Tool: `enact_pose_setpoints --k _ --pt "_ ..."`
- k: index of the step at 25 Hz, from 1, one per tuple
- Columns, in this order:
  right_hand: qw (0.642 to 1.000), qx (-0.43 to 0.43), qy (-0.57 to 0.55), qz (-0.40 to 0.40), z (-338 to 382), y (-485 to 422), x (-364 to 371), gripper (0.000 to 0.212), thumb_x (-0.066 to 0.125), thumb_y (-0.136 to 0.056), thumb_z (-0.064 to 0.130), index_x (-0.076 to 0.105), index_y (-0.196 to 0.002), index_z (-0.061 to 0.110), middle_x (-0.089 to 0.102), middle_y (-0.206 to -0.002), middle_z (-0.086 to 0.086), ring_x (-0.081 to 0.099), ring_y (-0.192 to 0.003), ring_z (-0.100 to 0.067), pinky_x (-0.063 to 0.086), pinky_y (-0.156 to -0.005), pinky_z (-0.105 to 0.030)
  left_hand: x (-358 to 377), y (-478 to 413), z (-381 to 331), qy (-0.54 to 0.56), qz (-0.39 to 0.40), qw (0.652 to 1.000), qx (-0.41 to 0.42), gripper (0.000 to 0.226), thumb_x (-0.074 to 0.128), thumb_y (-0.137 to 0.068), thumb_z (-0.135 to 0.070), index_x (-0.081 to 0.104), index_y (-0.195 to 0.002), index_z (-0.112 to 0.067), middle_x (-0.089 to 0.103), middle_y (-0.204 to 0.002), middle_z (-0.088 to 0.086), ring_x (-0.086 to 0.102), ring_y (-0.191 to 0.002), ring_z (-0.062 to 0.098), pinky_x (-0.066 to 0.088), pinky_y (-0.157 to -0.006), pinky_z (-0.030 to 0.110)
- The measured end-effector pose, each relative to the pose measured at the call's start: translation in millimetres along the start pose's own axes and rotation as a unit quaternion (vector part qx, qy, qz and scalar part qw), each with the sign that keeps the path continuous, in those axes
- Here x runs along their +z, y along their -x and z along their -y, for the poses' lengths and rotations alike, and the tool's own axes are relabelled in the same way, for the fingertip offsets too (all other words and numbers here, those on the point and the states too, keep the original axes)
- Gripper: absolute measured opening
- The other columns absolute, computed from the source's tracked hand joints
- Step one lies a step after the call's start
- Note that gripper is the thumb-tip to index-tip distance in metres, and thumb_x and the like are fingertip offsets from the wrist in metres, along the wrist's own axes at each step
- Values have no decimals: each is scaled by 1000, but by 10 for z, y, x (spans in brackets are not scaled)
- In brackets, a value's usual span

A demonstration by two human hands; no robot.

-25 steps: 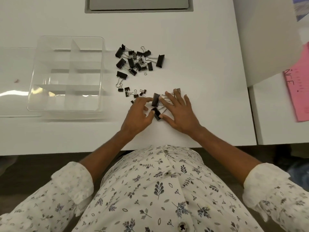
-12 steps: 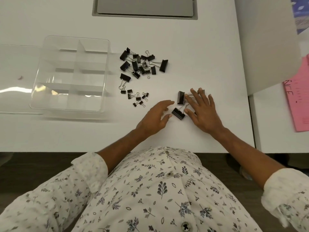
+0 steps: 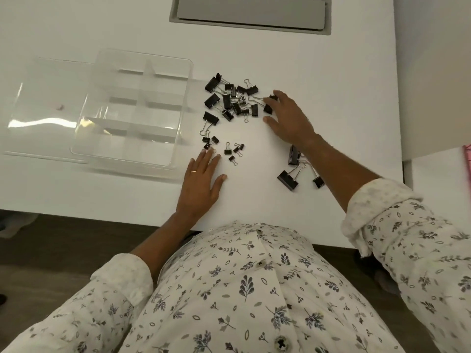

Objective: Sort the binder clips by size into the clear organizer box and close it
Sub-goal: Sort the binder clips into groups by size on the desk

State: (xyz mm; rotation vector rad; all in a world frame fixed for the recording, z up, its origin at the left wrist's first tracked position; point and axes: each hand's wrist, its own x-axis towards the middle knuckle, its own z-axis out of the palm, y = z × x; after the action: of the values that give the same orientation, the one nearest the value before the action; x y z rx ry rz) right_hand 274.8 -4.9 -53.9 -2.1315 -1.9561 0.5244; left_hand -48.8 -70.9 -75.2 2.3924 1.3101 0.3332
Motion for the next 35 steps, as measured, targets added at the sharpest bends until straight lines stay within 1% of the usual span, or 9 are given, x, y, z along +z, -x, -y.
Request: enact_pose_setpoints --k 3,6,8,14,18,26,28,32,35 --pt "998 -5 -33 -48 -89 115 -74 43 64 -99 26 58 -139 13 53 -140 -15 49 -129 -35 49 -103 -48 -16 -35 28 -14 16 1000 9 57 46 -108 -38 34 -159 -15 22 -170 5 15 -159 20 18 -128 49" --pt "994 35 -67 -80 -225 470 -254 43 70 -94 34 63 -132 16 60 -131 -10 52 -125 -30 40 -104 -29 -5 -98 -47 -45 10 999 17 52 43 -109 -35 36 -158 -19 22 -170 5 14 -159 22 17 -128 52" --pt "988 69 -86 -108 -194 866 -279 40 71 -93 38 65 -129 21 63 -127 -3 54 -123 -24 35 -102 -23 4 -67 -25 -54 11 998 20 51 39 -109 -34 34 -159 -23 19 -171 3 12 -159 20 14 -128 52" --pt "976 112 -78 -170 53 2013 -4 41 79 -90 30 65 -125 16 63 -125 -5 54 -117 -25 40 -101 -29 40 -4 -24 -49 9 998 28 48 41 -109 -27 36 -157 -31 18 -171 3 12 -160 22 12 -127 56" --pt "963 159 -54 -211 84 2272 235 41 79 -90 37 66 -122 15 61 -125 -7 57 -115 -27 47 -100 -43 48 -8 -13 -46 9 998 33 48 42 -109 -28 37 -157 -30 18 -171 4 12 -159 23 12 -127 57" --pt "952 201 16 -229 222 2387 386 36 74 -92 48 69 -116 23 58 -131 -1 56 -118 -19 37 -104 -44 30 0 65 -61 49 994 81 52 34 -111 -33 26 -162 -24 11 -172 1 1 -160 20 7 -128 56" --pt "948 195 32 -248 250 2390 391 34 73 -93 48 69 -115 23 60 -131 0 56 -122 -19 38 -105 -45 20 -19 91 -65 56 992 91 53 31 -111 -35 24 -162 -24 9 -173 1 0 -160 19 6 -129 56" --pt "946 143 13 -290 422 2298 390 20 70 -98 32 71 -112 16 65 -125 -3 60 -119 -25 38 -105 -42 -6 -31 160 -59 58 992 98 58 35 -111 -39 20 -163 -20 11 -172 2 1 -160 18 8 -129 55" --pt "958 81 -38 -272 684 2080 456 18 66 -100 21 72 -115 12 66 -126 -6 61 -119 -26 44 -104 -42 -39 -18 200 -30 54 992 113 61 42 -110 -38 23 -162 -15 15 -172 4 5 -160 19 9 -129 53"
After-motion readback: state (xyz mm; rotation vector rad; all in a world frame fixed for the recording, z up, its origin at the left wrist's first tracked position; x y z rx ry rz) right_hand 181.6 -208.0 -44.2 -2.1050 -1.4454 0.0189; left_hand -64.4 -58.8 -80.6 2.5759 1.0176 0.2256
